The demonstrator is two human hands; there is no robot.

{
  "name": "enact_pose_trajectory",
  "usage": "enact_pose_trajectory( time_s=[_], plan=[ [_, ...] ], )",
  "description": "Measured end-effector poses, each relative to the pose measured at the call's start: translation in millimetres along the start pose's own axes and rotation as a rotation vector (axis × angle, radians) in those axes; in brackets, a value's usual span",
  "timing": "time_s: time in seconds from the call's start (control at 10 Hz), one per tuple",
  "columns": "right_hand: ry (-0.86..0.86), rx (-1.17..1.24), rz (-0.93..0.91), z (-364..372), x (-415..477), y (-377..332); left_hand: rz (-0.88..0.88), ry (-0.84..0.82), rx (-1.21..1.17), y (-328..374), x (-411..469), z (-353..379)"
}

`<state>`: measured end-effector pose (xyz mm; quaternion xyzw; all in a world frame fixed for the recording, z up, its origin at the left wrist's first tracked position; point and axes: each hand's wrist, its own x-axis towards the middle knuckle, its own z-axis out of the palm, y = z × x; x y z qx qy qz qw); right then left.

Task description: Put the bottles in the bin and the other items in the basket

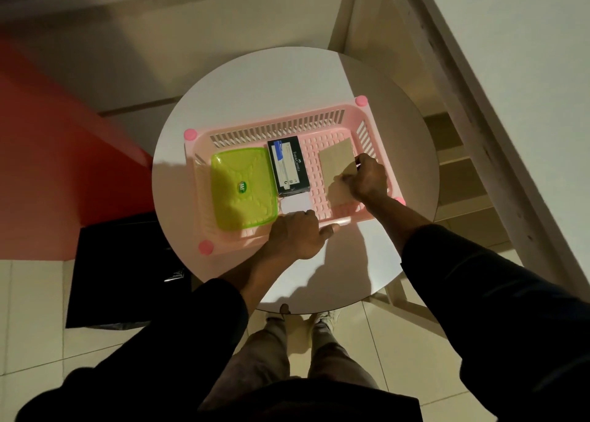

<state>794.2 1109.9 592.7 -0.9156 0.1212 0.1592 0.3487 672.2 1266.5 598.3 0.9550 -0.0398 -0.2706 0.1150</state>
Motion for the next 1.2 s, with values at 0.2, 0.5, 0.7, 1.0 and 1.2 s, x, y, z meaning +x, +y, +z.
enact_pose_trajectory(
  time_s=[0.2,0.5,0.7,1.0,1.2],
  plan=[
    [0.017,-0.151,-0.041,3,0,-5,-0.005,-0.006,0.026,-2,-3,-3],
    [-0.207,-0.535,-0.450,8,-19,1,0.045,0.017,0.005,-5,-5,1],
    [-0.313,-0.667,-0.526,16,-18,-5,0.050,-0.011,-0.014,-6,-2,1],
    [-0.019,-0.454,-0.459,-1,-58,-6,0.103,0.088,0.071,-10,-9,-5],
    [0.335,-0.356,-0.462,-4,-118,10,0.206,0.078,0.066,-12,-30,-4]
  ],
)
